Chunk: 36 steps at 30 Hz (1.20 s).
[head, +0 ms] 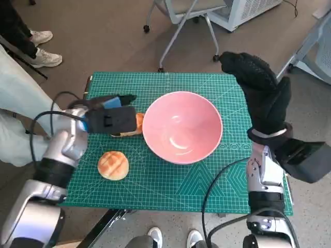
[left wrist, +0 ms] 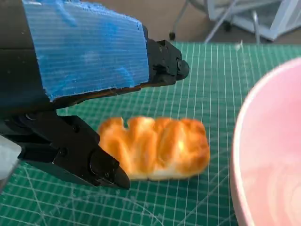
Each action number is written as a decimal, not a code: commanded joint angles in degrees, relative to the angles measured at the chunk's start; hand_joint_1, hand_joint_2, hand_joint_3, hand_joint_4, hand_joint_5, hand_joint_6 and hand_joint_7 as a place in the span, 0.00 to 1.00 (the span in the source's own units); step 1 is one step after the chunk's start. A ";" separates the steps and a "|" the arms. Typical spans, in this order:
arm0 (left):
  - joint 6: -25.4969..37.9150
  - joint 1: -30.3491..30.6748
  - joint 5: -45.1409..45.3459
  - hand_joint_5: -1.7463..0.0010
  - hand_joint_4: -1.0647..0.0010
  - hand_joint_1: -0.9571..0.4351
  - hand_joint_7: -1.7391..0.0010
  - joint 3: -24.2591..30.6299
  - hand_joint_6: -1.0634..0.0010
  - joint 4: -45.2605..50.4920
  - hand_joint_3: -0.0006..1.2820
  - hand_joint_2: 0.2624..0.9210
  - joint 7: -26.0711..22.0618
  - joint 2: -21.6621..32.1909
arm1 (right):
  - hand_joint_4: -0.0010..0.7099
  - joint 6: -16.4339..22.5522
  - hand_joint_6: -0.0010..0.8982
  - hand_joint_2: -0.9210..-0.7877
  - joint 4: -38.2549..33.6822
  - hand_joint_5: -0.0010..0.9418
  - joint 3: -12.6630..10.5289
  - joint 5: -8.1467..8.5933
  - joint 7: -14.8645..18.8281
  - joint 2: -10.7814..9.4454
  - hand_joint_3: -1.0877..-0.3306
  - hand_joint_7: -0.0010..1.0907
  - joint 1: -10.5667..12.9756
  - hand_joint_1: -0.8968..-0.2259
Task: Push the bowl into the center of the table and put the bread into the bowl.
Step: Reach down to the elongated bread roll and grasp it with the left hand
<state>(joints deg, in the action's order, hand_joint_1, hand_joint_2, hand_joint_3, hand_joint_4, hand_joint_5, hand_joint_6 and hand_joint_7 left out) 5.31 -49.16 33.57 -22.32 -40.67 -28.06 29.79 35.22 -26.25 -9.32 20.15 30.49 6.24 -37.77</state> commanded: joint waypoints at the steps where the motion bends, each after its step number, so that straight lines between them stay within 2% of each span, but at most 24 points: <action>1: -1.61 -3.25 1.00 1.00 0.90 0.70 1.00 -1.40 0.81 -6.25 0.01 0.72 1.80 -1.63 | 0.29 -0.88 0.01 0.00 0.00 0.00 -0.08 0.51 0.15 -0.07 0.46 0.58 1.58 0.35; 9: -2.42 -6.64 2.36 0.99 0.86 0.69 1.00 -3.86 0.80 -15.41 0.01 0.73 3.21 -3.63 | 0.29 -0.91 0.01 0.00 0.47 0.00 -0.02 0.53 0.17 -0.07 0.46 0.58 1.99 0.35; 16: -2.74 -8.32 3.74 0.98 0.77 0.67 0.98 -5.69 0.73 -20.86 0.01 0.75 4.76 -5.27 | 0.29 -1.05 0.01 0.00 0.55 0.00 -0.14 0.73 0.33 0.09 0.46 0.58 2.09 0.34; 22: -4.65 -8.27 6.02 0.97 0.56 0.67 0.96 -8.19 0.59 -24.50 0.02 0.81 9.19 -6.12 | 0.29 -1.05 0.02 0.00 0.48 0.00 -0.19 0.81 0.35 0.12 0.47 0.58 2.01 0.34; 26: -6.84 -7.74 7.41 0.93 0.36 0.68 0.94 -9.60 0.47 -26.19 0.02 0.84 13.16 -5.84 | 0.29 -1.00 0.02 0.00 0.45 0.00 -0.14 0.88 0.38 0.00 0.47 0.58 2.01 0.35; 28: -7.99 -7.46 8.15 0.83 0.32 0.69 0.92 -10.22 0.41 -26.98 0.02 0.86 15.19 -5.57 | 0.29 -0.95 0.02 0.00 0.57 0.00 -0.10 0.88 0.39 -0.05 0.47 0.58 2.11 0.35; 29: -8.46 -7.38 8.45 0.63 0.34 0.78 0.88 -10.46 0.38 -27.37 0.04 0.91 16.02 -5.47 | 0.29 -0.92 0.02 0.00 0.64 0.00 -0.08 0.87 0.39 -0.07 0.47 0.58 2.16 0.35; 30: -8.92 -7.30 8.79 0.56 0.35 0.81 0.85 -10.76 0.38 -27.80 0.05 0.93 17.04 -5.31 | 0.29 -0.87 0.02 0.00 0.61 0.00 -0.09 0.91 0.46 -0.06 0.47 0.58 2.19 0.35; 31: -9.27 -7.27 9.01 0.46 0.36 0.81 0.72 -10.97 0.41 -28.17 0.06 0.96 17.78 -5.21 | 0.29 -0.84 0.02 0.00 0.59 0.00 -0.09 0.93 0.50 -0.06 0.47 0.58 2.21 0.35; 32: -9.71 -7.18 9.22 0.39 0.35 0.77 0.58 -11.14 0.45 -28.57 0.07 0.97 18.65 -5.03 | 0.29 -0.81 0.02 0.00 0.52 0.00 -0.11 0.97 0.55 -0.04 0.47 0.58 2.22 0.35; 33: -10.05 -7.13 9.37 0.35 0.35 0.74 0.50 -11.24 0.45 -28.89 0.07 0.98 19.27 -4.92 | 0.29 -0.80 0.02 0.00 0.49 0.00 -0.13 0.99 0.59 -0.03 0.47 0.58 2.23 0.35; 36: -11.07 -7.03 9.40 0.31 0.35 0.71 0.43 -11.17 0.44 -29.79 0.07 0.99 20.78 -4.52 | 0.29 -0.73 0.02 0.00 0.38 0.00 -0.22 1.12 0.74 0.04 0.47 0.58 2.27 0.35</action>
<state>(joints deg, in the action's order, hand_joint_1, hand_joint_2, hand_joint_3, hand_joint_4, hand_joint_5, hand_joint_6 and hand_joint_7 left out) -4.70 -57.42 42.64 -33.14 -68.90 -7.99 24.40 34.86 -25.50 -9.32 20.53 30.69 6.33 -37.00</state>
